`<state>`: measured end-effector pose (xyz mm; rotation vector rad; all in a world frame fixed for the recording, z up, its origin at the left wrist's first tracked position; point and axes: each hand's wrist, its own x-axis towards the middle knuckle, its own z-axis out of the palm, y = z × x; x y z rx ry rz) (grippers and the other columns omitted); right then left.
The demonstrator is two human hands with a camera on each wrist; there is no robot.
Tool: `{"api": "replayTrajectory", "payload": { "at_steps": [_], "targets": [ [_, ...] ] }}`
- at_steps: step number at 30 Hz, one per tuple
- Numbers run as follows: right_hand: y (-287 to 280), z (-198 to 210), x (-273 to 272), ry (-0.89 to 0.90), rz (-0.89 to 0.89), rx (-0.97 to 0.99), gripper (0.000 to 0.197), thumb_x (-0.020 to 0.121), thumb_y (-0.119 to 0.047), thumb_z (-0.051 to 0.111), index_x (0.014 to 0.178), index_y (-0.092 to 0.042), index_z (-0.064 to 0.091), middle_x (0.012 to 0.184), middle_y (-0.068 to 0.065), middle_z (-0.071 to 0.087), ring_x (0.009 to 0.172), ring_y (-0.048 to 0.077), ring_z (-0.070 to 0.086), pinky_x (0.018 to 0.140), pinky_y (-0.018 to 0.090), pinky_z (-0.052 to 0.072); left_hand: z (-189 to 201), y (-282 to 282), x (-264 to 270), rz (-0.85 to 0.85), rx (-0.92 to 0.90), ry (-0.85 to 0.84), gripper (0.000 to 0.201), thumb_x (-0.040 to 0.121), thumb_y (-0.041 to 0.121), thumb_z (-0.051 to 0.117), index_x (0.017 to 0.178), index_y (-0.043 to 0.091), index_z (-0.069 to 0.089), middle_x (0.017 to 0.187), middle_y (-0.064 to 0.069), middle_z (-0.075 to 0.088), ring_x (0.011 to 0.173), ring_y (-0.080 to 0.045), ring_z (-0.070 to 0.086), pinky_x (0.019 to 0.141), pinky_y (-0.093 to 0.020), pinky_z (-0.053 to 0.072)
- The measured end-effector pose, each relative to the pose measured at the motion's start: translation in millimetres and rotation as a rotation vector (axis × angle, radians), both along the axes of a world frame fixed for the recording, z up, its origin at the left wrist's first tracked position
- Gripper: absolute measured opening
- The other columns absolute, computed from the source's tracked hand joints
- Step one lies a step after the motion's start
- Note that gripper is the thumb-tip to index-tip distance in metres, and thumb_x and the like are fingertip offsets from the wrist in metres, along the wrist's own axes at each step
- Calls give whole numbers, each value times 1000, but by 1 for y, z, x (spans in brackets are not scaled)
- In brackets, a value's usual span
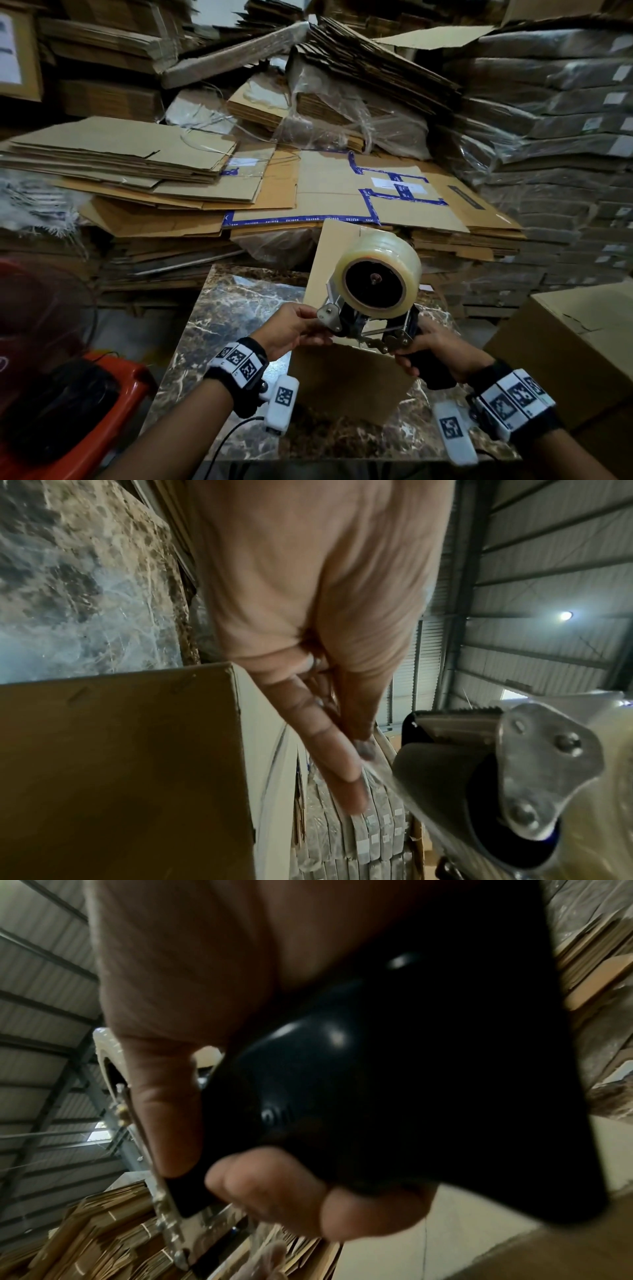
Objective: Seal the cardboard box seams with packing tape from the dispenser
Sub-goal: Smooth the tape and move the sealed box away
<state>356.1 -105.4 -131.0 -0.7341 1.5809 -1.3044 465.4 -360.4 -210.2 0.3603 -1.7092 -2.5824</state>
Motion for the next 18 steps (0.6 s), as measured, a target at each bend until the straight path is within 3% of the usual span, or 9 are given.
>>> {"api": "replayTrajectory", "payload": {
  "at_steps": [4, 7, 9, 12, 15, 18],
  "targets": [
    [0, -3, -1, 8, 21, 18, 54, 69, -17, 80, 108, 4, 49, 65, 13, 52, 52, 23, 51, 49, 29, 43, 5, -5, 5, -25, -107, -12, 15, 84, 5, 68, 94, -5, 74, 91, -23, 73, 76, -24, 73, 67, -25, 60],
    [-2, -5, 0, 60, 47, 47, 68, 68, -27, 85, 102, 18, 47, 66, 16, 54, 53, 24, 51, 51, 31, 42, 11, -8, 8, -47, -205, -45, 13, 89, -3, 61, 90, -4, 75, 88, -19, 74, 77, -22, 73, 67, -24, 59],
    [-4, -3, 2, 96, 65, 59, 71, 67, -31, 86, 98, 20, 48, 67, 17, 54, 55, 24, 51, 52, 32, 41, 16, -10, 9, -85, -264, -72, 17, 91, -7, 57, 94, -7, 73, 90, -19, 74, 78, -24, 73, 68, -24, 59],
    [-7, 0, 4, 131, 89, 63, 60, 66, -34, 86, 91, 12, 56, 66, 18, 54, 55, 24, 50, 53, 31, 41, 19, -14, 12, -157, -306, -112, 22, 92, -10, 52, 93, -5, 73, 89, -19, 74, 80, -27, 74, 68, -25, 60],
    [-9, 2, 6, 143, 99, 77, 48, 64, -32, 86, 86, 2, 60, 65, 17, 54, 53, 23, 51, 52, 30, 41, 21, -16, 15, -236, -343, -141, 36, 95, -12, 45, 77, 2, 74, 69, -10, 72, 73, -26, 73, 63, -22, 58],
    [-12, 5, 7, 157, 123, 80, 22, 67, -21, 77, 77, -6, 65, 63, 16, 54, 51, 23, 51, 51, 28, 42, 21, -19, 15, -271, -407, -183, 38, 97, -11, 39, 77, -1, 70, 62, -7, 69, 67, -22, 72, 58, -21, 56]
  ]
}}
